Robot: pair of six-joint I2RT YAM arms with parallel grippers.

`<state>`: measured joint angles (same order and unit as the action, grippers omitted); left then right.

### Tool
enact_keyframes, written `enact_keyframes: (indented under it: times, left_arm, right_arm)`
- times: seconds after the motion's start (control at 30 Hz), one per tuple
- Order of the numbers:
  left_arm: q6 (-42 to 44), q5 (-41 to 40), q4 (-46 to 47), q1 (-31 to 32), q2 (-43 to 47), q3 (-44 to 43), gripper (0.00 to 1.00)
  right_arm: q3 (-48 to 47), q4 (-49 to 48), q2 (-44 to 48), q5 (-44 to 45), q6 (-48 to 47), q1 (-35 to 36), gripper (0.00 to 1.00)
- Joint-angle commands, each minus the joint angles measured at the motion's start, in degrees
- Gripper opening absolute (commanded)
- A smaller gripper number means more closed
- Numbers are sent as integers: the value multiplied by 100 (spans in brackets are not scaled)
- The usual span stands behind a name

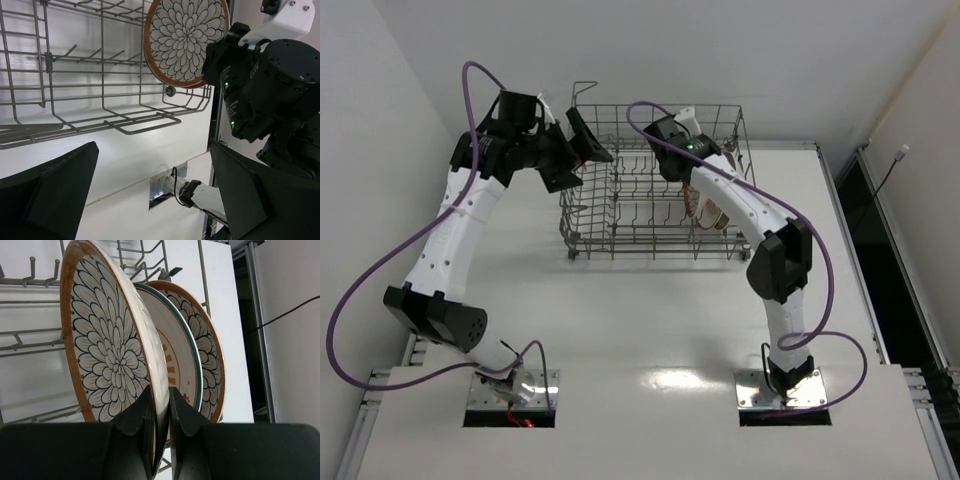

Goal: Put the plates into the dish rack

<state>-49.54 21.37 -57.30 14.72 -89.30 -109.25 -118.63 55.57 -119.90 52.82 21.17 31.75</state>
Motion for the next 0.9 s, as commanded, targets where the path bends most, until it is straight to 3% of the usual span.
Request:
enact_keyframes:
  times: [0.0, 0.87]
  left_arm:
    - [41, 228, 43, -48, -35, -202, 95]
    - [146, 280, 43, -277, 325, 238, 95]
  right_arm:
    - [393, 499, -227, 606, -368, -125, 0]
    - [402, 1236, -597, 554, 150, 305, 0]
